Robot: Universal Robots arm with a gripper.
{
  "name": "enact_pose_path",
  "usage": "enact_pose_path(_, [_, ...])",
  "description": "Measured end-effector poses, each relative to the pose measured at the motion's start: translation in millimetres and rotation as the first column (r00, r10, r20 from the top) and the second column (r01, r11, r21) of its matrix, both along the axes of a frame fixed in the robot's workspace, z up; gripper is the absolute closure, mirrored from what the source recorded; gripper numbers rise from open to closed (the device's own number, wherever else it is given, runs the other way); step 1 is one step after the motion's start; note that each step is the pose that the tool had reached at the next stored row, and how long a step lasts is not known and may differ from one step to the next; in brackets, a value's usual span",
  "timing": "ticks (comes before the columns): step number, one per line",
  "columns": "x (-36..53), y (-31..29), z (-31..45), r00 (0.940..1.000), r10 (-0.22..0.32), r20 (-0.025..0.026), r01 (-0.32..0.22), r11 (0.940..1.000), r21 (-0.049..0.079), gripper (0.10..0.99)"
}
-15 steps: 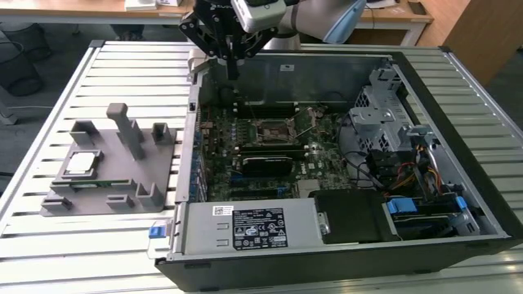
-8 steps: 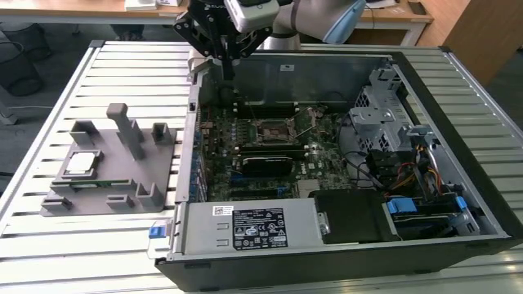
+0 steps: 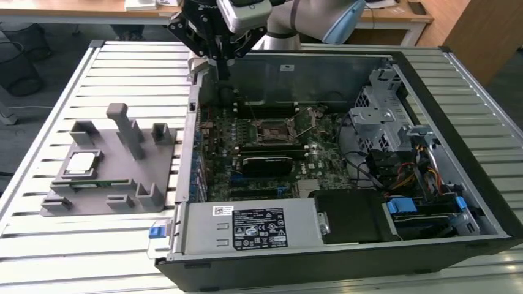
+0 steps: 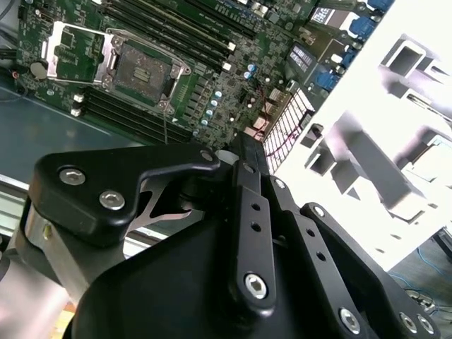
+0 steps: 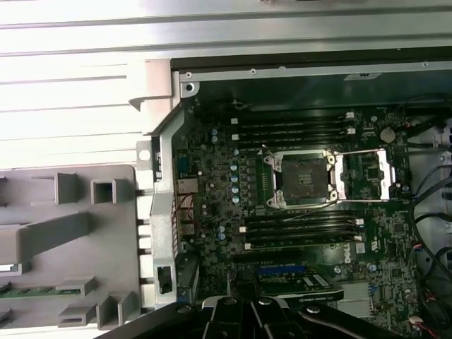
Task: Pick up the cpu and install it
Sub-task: 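Reach for the cpu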
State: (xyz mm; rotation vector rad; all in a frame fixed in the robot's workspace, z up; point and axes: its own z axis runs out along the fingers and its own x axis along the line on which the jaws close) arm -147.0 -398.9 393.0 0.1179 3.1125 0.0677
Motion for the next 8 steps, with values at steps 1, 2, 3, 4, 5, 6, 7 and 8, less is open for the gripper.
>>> enact_pose_path(1, [-0.8, 0.0, 0.0, 1.0000, 0.000, 0.0000, 0.000, 1.0000, 0.000, 0.980])
enact_pose_path(2, [-1.5, 0.0, -0.1, 1.0000, 0.000, 0.0000, 0.000, 1.0000, 0.000, 0.980])
enact_pose_path(3, [-2.2, 0.0, -0.1, 1.0000, 0.000, 0.0000, 0.000, 1.0000, 0.000, 0.980])
enact_pose_path(4, [-3.0, 0.0, -0.1, 1.0000, 0.000, -0.0001, 0.000, 1.0000, 0.000, 0.980])
enact_pose_path(5, [-3.7, 0.0, -0.1, 1.0000, 0.000, 0.0000, 0.000, 1.0000, 0.000, 0.980])
enact_pose_path(6, [-4.4, 0.0, -0.2, 1.0000, 0.000, 0.0000, 0.000, 1.0000, 0.000, 0.980])
enact_pose_path(7, [-5.2, 0.0, -0.2, 1.0000, 0.000, 0.0000, 0.000, 1.0000, 0.000, 0.980])
enact_pose_path(8, [-5.9, 0.0, -0.2, 1.0000, 0.000, 0.0000, 0.000, 1.0000, 0.000, 0.980])
